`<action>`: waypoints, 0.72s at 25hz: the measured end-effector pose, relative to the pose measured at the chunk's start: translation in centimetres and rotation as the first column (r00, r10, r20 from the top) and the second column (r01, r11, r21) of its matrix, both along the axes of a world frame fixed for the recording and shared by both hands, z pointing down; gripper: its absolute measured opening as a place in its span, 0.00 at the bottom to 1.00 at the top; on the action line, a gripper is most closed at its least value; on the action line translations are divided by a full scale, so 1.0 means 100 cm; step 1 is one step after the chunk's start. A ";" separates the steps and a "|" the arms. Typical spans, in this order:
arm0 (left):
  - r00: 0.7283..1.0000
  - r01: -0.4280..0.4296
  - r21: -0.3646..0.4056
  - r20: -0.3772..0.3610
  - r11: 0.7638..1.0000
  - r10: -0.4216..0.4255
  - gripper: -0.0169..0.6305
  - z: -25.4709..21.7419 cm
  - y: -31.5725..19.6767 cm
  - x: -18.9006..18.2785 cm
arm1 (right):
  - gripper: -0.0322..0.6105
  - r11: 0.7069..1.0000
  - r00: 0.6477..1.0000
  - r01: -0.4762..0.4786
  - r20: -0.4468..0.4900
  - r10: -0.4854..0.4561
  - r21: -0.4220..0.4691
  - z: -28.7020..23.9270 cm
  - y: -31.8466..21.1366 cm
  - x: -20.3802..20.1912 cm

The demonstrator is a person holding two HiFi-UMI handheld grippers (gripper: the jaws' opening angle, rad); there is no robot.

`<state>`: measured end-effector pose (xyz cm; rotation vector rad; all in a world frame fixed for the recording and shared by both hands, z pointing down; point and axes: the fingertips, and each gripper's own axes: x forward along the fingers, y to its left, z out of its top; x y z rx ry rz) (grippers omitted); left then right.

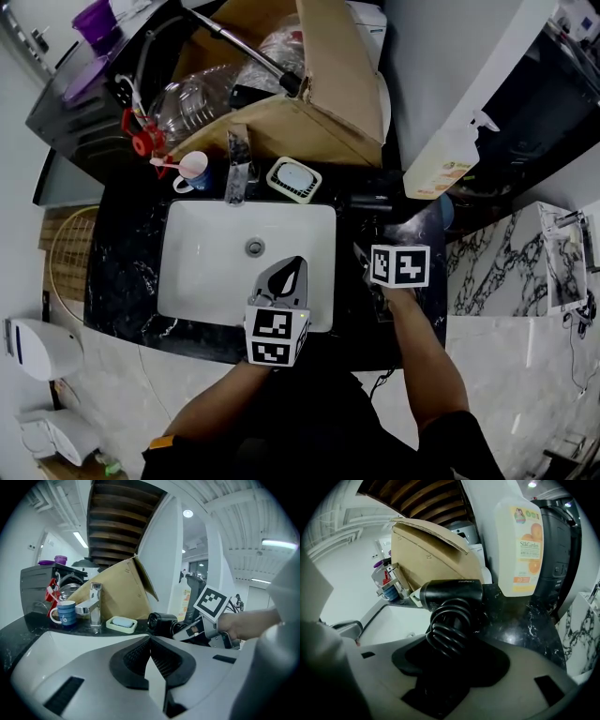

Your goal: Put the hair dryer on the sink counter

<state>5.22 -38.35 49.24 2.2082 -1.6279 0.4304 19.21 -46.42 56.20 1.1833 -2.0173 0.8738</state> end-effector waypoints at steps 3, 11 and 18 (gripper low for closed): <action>1.000 -0.009 -0.004 -0.003 1.000 0.009 0.04 0.001 0.003 0.001 | 0.44 1.000 0.999 -0.002 -0.034 0.002 0.005 0.002 0.000 -0.001; 0.999 -0.043 0.001 -0.008 0.999 0.043 0.04 -0.005 0.011 0.004 | 0.44 1.000 0.992 -0.013 -0.121 0.014 0.013 0.012 -0.001 -0.002; 0.998 -0.064 0.025 -0.010 0.998 0.065 0.04 -0.017 0.022 0.001 | 0.46 0.999 0.993 -0.024 -0.117 0.028 0.035 0.010 0.003 0.002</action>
